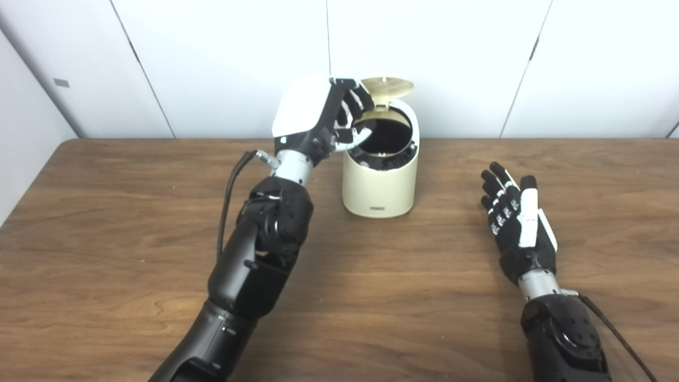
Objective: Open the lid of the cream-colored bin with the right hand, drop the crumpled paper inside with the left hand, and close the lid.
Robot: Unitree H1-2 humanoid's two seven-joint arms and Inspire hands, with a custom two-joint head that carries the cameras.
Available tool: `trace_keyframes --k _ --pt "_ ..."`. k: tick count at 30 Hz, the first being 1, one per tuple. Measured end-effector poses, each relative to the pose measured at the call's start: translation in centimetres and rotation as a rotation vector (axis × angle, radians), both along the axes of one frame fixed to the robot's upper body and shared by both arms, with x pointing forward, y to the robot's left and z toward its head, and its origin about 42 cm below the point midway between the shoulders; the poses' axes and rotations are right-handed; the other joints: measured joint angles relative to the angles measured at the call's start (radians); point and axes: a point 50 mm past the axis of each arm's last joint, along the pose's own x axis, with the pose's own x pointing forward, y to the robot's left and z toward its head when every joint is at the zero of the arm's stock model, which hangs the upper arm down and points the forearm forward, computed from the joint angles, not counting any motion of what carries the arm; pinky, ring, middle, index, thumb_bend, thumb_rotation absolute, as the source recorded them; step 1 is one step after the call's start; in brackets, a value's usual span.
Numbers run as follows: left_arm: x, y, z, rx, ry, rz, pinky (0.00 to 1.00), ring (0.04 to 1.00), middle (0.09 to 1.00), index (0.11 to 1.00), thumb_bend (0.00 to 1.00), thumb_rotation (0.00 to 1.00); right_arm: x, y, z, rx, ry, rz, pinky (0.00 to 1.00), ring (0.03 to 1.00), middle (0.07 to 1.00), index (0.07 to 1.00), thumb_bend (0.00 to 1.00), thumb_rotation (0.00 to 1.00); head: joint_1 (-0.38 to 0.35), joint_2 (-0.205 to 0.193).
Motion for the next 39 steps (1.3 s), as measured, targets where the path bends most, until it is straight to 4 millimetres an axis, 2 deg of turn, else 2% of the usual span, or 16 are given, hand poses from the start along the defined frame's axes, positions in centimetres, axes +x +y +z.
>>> trace_keyframes --k 7,14,17,22,25,29,31,34,36,37,39 --pt "-1.1 1.4 0.6 0.006 0.005 0.005 0.29 0.365 0.462 0.518 0.47 0.0 0.0 -0.2 0.0 0.005 -0.001 0.001 1.0 0.982 0.929 0.916 0.62 1.0 0.006 0.002" --pt "-2.1 3.7 1.5 0.003 0.011 0.022 0.3 0.376 0.474 0.511 0.47 0.0 0.1 -0.4 0.0 0.006 -0.002 0.002 1.0 0.978 0.923 0.914 0.62 1.0 0.009 0.005" --pt "-2.5 4.8 0.4 0.015 0.044 0.04 0.34 0.388 0.486 0.493 0.47 0.0 0.1 -0.4 0.0 0.005 -0.002 0.003 1.0 0.973 0.924 0.915 0.61 1.0 0.009 0.005" --pt "-3.1 6.8 -1.2 -0.012 0.104 0.094 0.31 0.409 0.5 0.488 0.47 0.0 0.1 -0.4 0.0 0.004 -0.002 0.0 0.99 0.968 0.919 0.908 0.62 1.0 0.011 0.012" --pt "-3.3 8.1 -1.8 -0.068 0.135 0.124 0.3 0.417 0.5 0.468 0.47 0.0 0.1 -0.4 0.0 0.006 -0.001 -0.002 0.99 0.968 0.92 0.908 0.62 1.0 0.011 0.012" --pt "-3.9 9.4 -2.7 -0.196 0.176 0.139 0.33 0.441 0.504 0.488 0.48 0.0 0.1 -0.3 0.0 0.006 -0.001 -0.002 0.99 0.964 0.919 0.908 0.61 1.0 0.012 0.017" --pt "-4.3 9.7 -3.3 -0.238 0.208 0.147 0.41 0.441 0.503 0.488 0.5 0.0 0.1 -0.4 0.0 0.006 -0.001 -0.003 1.0 0.968 0.921 0.906 0.61 1.0 0.012 0.017" --pt "-5.0 10.4 -4.5 -0.284 0.244 0.149 0.42 0.436 0.514 0.498 0.5 0.0 0.1 -0.4 0.0 0.006 -0.001 -0.005 1.0 0.973 0.925 0.907 0.61 1.0 0.014 0.025" --pt "-5.6 11.0 -5.1 -0.305 0.235 0.139 0.45 0.536 0.504 0.492 0.51 0.0 0.1 -0.4 0.0 0.006 0.0 -0.006 1.0 0.977 0.931 0.912 0.61 1.0 0.017 0.026" --pt "-6.0 11.2 -5.5 -0.316 0.222 0.135 0.45 0.552 0.502 0.491 0.51 0.0 0.1 -0.4 0.0 0.006 0.0 -0.006 1.0 0.978 0.932 0.913 0.61 1.0 0.017 0.026" --pt "-6.5 11.7 -6.1 -0.335 0.214 0.133 0.51 0.609 0.63 0.495 0.5 0.05 0.1 -0.4 0.0 0.005 0.0 -0.006 1.0 0.974 0.928 0.91 0.62 1.0 0.02 0.028"
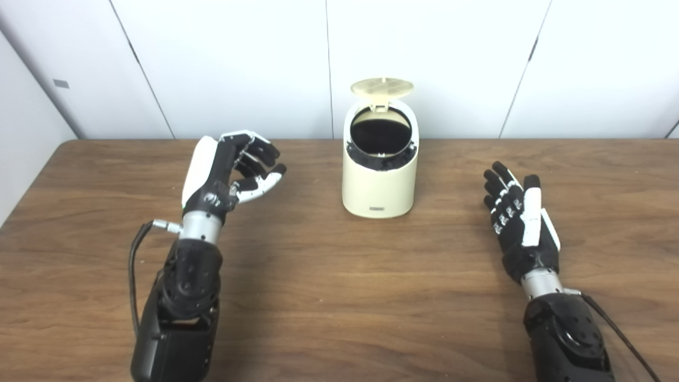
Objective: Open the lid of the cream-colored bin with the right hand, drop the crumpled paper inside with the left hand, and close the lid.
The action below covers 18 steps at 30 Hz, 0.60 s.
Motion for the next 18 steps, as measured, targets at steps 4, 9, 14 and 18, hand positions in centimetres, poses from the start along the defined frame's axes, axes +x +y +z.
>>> trace_keyframes --k 4,9,14,18 --pt "-0.8 1.2 -1.6 -0.092 0.025 -0.021 0.66 0.75 0.791 0.784 0.45 0.24 0.0 0.0 0.0 -0.001 0.001 -0.001 1.0 0.971 0.923 0.908 0.63 1.0 0.0 0.0" --pt "-1.7 2.1 -3.8 -0.221 0.094 -0.04 0.85 0.909 0.942 0.948 0.47 0.65 0.0 -0.1 0.0 -0.021 0.002 -0.006 0.98 0.961 0.911 0.896 0.63 1.0 -0.005 0.003" --pt "-2.7 2.9 -6.1 -0.339 0.159 -0.029 0.97 0.982 0.997 0.998 0.5 0.79 0.0 -0.4 0.0 -0.058 0.006 -0.019 0.99 0.964 0.913 0.896 0.63 1.0 -0.002 0.012" --pt "-3.3 3.5 -7.3 -0.431 0.169 -0.033 1.0 1.0 1.0 1.0 0.54 0.83 0.0 -0.5 0.0 -0.061 0.007 -0.022 0.98 0.96 0.91 0.892 0.64 1.0 -0.003 0.017"
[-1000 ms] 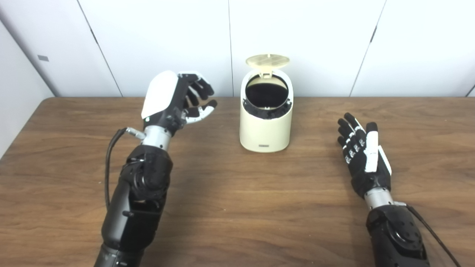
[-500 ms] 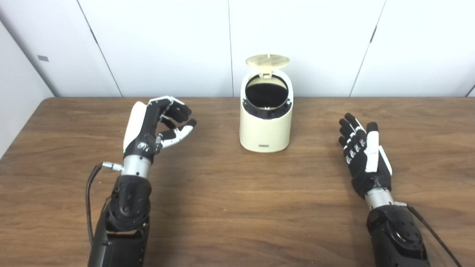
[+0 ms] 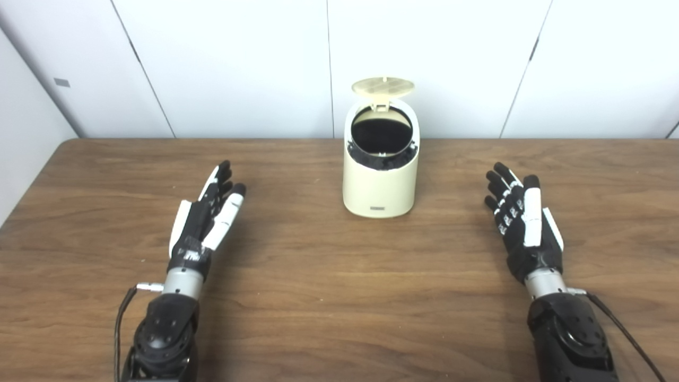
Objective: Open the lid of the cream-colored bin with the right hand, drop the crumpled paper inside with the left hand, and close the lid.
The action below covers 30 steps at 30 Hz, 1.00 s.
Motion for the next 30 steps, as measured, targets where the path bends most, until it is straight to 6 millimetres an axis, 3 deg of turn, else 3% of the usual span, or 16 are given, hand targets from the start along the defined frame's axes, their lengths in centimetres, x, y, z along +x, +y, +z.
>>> trace_keyframes --k 4,7,17,23,30 --pt "-0.6 0.1 -1.5 -0.064 0.01 -0.018 1.0 1.0 1.0 1.0 0.51 0.96 0.0 0.0 0.1 0.0 -0.001 -0.002 0.98 0.964 0.912 0.896 0.63 1.0 0.005 0.003" --pt "-1.0 -0.1 -2.2 -0.087 -0.029 -0.021 1.0 1.0 1.0 1.0 0.52 1.0 0.0 -0.1 0.0 -0.002 0.0 -0.002 0.98 0.965 0.914 0.899 0.64 1.0 0.002 0.008" --pt "-1.3 -0.3 -3.4 -0.132 -0.055 0.003 1.0 1.0 1.0 1.0 0.54 1.0 0.0 -0.4 0.2 -0.065 -0.019 -0.004 0.99 0.964 0.921 0.911 0.66 1.0 -0.018 0.011" --pt "-1.4 -0.3 -3.4 -0.139 -0.055 0.008 1.0 1.0 1.0 1.0 0.5 1.0 0.1 -0.2 0.4 -0.128 -0.037 0.007 1.0 0.97 0.945 0.923 0.65 1.0 -0.032 0.008" --pt "-1.5 -0.1 -3.4 -0.157 -0.056 0.012 1.0 1.0 1.0 1.0 0.5 1.0 1.0 -0.5 1.8 -0.191 -0.076 0.016 1.0 0.982 0.96 0.924 0.65 1.0 -0.078 -0.009"
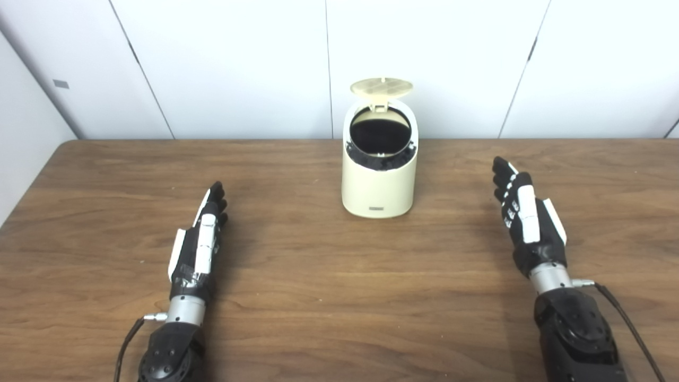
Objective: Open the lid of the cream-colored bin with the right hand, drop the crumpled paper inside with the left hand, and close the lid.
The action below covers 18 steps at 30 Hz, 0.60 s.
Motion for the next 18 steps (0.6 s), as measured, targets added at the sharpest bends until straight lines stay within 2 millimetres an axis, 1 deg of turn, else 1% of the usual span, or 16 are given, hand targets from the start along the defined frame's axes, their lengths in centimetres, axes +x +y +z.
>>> trace_keyframes --k 3,5,6,10,13,18 --pt "0.0 0.0 0.0 -0.011 0.0 0.0 1.0 1.0 1.0 1.0 0.51 0.98 0.5 0.3 0.8 -0.034 -0.021 0.013 0.99 0.975 0.949 0.917 0.63 1.0 -0.011 -0.005" --pt "0.0 0.0 0.0 -0.014 -0.001 -0.002 1.0 1.0 1.0 1.0 0.51 0.96 1.0 0.5 1.4 -0.056 -0.037 0.02 0.98 0.968 0.942 0.911 0.64 1.0 -0.015 -0.009" --pt "0.0 0.0 0.0 -0.015 -0.001 -0.002 1.0 1.0 1.0 1.0 0.5 0.96 1.2 0.6 1.7 -0.07 -0.046 0.021 0.98 0.968 0.941 0.91 0.64 1.0 -0.027 -0.02" --pt "0.0 0.0 -0.1 -0.017 0.001 -0.003 1.0 1.0 1.0 1.0 0.49 0.95 2.6 0.8 3.6 -0.128 -0.095 0.029 0.99 0.959 0.934 0.897 0.62 1.0 -0.034 -0.031" --pt "0.0 0.0 -0.1 -0.017 0.001 -0.004 1.0 1.0 1.0 1.0 0.47 0.95 3.5 1.1 5.0 -0.17 -0.13 0.038 0.99 0.954 0.935 0.887 0.61 1.0 -0.034 -0.037" --pt "0.0 -0.1 -0.1 -0.016 0.001 -0.007 1.0 1.0 1.0 1.0 0.46 0.97 4.2 1.7 6.9 -0.264 -0.171 0.058 0.93 0.949 0.947 0.893 0.63 1.0 -0.037 -0.049"
